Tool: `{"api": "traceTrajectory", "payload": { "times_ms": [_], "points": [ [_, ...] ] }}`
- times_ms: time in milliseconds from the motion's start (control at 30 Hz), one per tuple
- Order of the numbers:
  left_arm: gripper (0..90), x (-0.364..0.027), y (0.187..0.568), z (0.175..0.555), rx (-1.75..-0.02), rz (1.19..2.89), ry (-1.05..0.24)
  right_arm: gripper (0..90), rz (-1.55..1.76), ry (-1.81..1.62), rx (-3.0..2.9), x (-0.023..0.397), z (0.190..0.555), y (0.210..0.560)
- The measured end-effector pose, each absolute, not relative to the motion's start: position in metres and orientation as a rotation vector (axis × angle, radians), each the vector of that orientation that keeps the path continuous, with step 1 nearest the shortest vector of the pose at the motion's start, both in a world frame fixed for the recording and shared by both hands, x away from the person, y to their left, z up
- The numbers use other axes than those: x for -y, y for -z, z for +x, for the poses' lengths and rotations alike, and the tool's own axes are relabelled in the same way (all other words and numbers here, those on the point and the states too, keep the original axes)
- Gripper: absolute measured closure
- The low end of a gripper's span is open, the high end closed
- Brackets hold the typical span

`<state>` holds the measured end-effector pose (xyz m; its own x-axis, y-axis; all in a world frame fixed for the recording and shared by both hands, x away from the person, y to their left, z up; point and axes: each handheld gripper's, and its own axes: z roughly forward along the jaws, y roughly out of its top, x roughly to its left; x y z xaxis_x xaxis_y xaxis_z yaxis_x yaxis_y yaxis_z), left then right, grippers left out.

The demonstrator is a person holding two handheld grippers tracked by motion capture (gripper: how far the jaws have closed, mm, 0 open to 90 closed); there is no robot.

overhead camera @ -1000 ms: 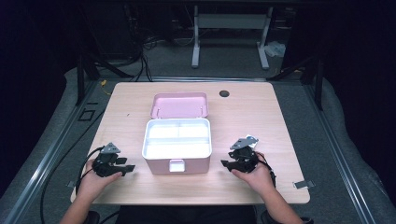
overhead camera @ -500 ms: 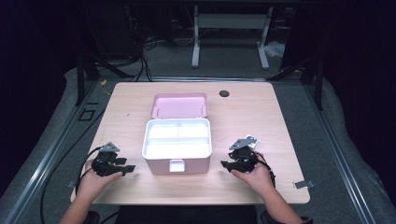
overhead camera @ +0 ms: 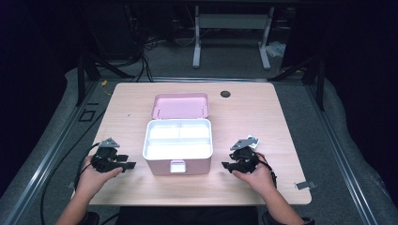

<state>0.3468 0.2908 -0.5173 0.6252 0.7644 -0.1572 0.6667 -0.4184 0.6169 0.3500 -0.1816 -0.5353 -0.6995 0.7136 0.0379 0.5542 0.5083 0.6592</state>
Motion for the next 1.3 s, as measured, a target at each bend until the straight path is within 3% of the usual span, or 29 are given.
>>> {"api": "traceTrajectory", "payload": {
  "times_ms": [800,1300],
  "points": [
    [49.1,-0.269,0.442,0.376,-0.961,2.204,-0.189,51.2,1.078,-0.957,-2.512,0.183,0.348,0.533],
    [62.1,-0.239,0.422,0.393,-0.868,2.288,-0.174,51.2,1.070,-0.967,-2.504,0.185,0.349,0.532]
  ]
}}
